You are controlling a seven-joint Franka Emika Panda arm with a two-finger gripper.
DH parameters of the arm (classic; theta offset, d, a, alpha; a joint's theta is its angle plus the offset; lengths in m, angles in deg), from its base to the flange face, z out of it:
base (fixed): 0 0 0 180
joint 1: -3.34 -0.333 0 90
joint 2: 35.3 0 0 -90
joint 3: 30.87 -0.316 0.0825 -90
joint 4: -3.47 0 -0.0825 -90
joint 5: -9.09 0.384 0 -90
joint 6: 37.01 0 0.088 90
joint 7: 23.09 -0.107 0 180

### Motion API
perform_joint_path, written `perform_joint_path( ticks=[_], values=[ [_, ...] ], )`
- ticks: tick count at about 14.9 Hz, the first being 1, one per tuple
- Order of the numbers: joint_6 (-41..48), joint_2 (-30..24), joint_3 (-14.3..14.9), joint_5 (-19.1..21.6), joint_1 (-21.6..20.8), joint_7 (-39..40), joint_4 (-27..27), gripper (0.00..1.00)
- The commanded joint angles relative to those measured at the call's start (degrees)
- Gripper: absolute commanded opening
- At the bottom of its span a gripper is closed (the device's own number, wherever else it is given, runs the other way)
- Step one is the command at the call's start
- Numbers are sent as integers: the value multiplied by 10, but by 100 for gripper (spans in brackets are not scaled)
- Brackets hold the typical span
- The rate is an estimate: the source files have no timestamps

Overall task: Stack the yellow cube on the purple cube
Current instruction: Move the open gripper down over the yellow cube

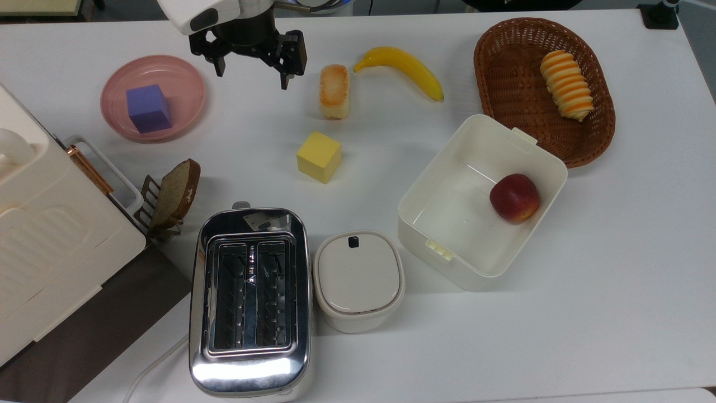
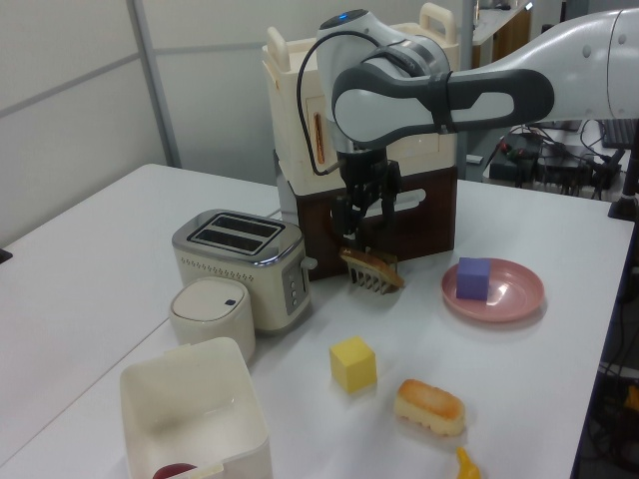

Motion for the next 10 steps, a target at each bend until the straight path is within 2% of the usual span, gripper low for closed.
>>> perform_joint_path(
  ticks=[1,10],
  values=[
    [16,-7,10,1,-15,-13,-9,100],
    [14,7,2,3,-27,-39,-37,100]
  ],
)
